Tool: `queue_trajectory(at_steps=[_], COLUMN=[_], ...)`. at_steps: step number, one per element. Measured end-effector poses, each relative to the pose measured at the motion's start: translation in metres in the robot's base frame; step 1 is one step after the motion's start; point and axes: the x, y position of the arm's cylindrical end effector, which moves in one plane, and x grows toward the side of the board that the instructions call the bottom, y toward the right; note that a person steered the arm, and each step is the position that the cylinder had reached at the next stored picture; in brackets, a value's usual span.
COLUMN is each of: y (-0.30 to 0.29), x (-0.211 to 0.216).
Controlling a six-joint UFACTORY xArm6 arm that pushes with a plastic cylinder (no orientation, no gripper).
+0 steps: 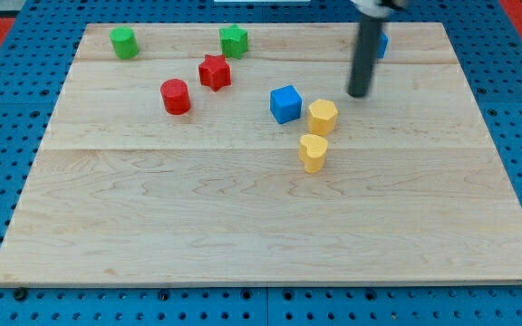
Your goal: Place the yellow heart diagonal to the yellow hexagon
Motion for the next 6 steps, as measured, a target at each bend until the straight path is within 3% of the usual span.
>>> queue_trajectory(at_steps=[1,2,4,5,6], y=[-0.067,-0.066,-0.062,-0.143,-0.241], x=[0.031,0.067,0.079,0.102,0.084])
